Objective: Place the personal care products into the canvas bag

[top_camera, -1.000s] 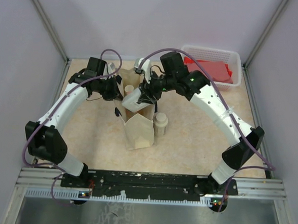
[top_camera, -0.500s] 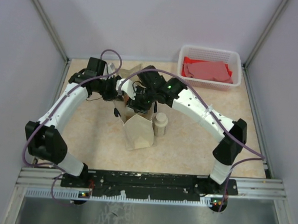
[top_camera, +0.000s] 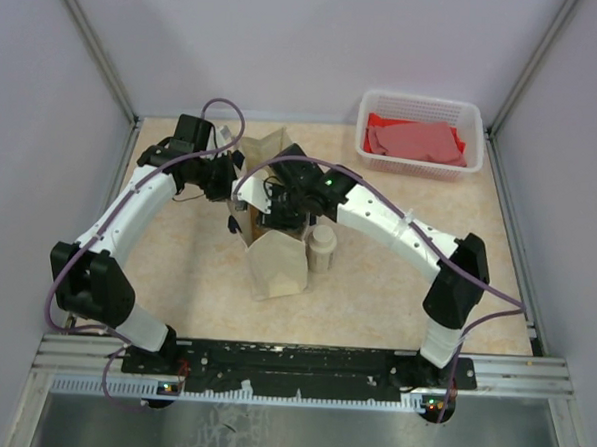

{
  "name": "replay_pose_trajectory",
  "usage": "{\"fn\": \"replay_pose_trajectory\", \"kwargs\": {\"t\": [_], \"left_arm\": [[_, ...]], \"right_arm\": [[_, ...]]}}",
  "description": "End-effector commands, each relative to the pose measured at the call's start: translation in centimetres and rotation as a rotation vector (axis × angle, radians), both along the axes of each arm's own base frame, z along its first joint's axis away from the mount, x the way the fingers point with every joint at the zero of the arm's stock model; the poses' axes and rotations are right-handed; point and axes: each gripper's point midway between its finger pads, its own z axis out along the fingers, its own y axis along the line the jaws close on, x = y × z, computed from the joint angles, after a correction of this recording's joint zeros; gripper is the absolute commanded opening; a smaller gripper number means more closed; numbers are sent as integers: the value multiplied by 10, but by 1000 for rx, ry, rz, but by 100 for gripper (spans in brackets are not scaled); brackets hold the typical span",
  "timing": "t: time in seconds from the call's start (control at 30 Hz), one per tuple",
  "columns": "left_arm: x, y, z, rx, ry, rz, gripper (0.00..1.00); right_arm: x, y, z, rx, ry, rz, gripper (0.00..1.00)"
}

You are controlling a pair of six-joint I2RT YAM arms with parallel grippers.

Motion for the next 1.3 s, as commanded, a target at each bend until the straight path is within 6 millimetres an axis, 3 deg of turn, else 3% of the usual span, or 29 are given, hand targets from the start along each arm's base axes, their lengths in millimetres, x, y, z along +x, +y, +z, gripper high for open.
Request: {"fn": "replay_pose_trajectory", "kwargs": {"t": [0.0, 0.5, 0.8, 1.1, 1.17, 1.27], "left_arm": [[11, -4, 12, -9, -61, -22, 5], [12, -5, 10, -9, -67, -35, 5], [8, -6, 10, -17, -67, -41, 5], [11, -8, 10, -21, -66, -47, 6], [12, -8, 11, -20, -67, -49, 6], [13, -8, 10, -15, -65, -50, 5]], "right_arm": [[26, 26, 38, 113, -177, 18, 0], [49, 60, 0, 103, -147, 49, 0], [65, 53, -16, 65, -119, 1, 0], [74, 48, -6, 97, -128, -51, 75], [74, 48, 0, 115, -132, -61, 86], [75, 48, 16, 154, -146, -80, 92]]}}
